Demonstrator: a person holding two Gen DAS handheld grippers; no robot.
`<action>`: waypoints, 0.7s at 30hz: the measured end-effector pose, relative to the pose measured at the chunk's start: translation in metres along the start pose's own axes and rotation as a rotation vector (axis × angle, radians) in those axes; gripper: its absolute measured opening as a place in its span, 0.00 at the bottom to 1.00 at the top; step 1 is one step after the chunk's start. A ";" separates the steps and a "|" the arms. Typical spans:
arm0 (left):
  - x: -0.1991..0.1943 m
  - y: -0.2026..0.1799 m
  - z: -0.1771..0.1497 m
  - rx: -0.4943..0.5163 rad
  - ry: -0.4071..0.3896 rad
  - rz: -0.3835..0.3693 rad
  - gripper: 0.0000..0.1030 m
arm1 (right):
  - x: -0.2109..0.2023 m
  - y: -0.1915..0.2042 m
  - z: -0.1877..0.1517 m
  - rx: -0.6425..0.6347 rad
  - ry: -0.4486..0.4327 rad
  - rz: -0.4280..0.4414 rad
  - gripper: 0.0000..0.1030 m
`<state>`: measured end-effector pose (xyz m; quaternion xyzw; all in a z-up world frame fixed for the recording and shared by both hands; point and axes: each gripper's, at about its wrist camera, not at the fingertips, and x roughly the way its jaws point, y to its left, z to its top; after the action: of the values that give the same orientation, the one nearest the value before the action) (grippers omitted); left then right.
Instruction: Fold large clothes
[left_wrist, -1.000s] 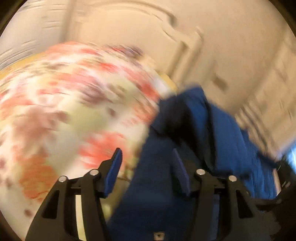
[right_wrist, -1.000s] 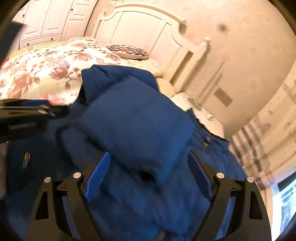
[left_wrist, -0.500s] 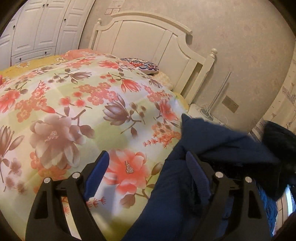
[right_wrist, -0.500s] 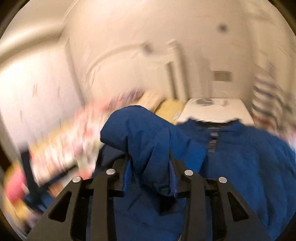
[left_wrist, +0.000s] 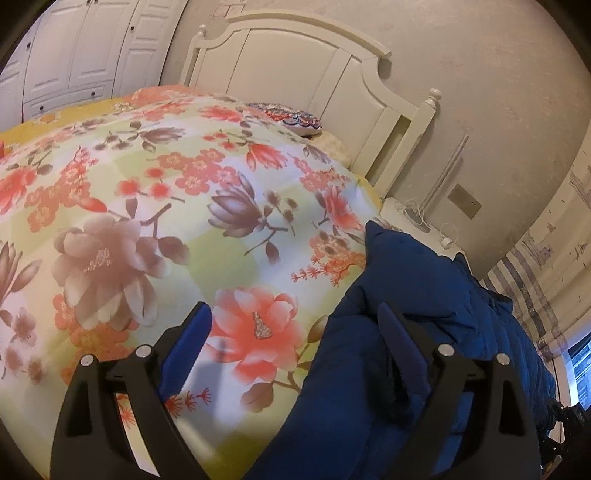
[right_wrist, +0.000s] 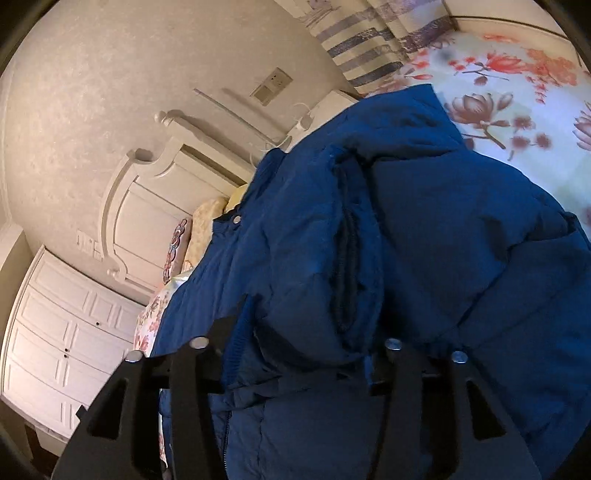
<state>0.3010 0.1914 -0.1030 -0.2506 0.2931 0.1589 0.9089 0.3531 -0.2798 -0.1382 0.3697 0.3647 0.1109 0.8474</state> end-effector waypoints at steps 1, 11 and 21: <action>0.000 0.000 0.000 0.000 0.002 0.001 0.88 | 0.000 0.004 -0.002 -0.039 -0.009 -0.005 0.50; 0.004 0.001 -0.001 -0.007 0.020 0.007 0.88 | -0.022 0.036 -0.014 -0.229 -0.041 -0.175 0.27; 0.003 -0.001 -0.001 0.011 0.013 0.012 0.88 | -0.069 0.090 -0.014 -0.453 -0.332 -0.387 0.34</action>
<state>0.3037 0.1905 -0.1054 -0.2448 0.3011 0.1611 0.9074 0.3020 -0.2407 -0.0444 0.1089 0.2513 -0.0352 0.9611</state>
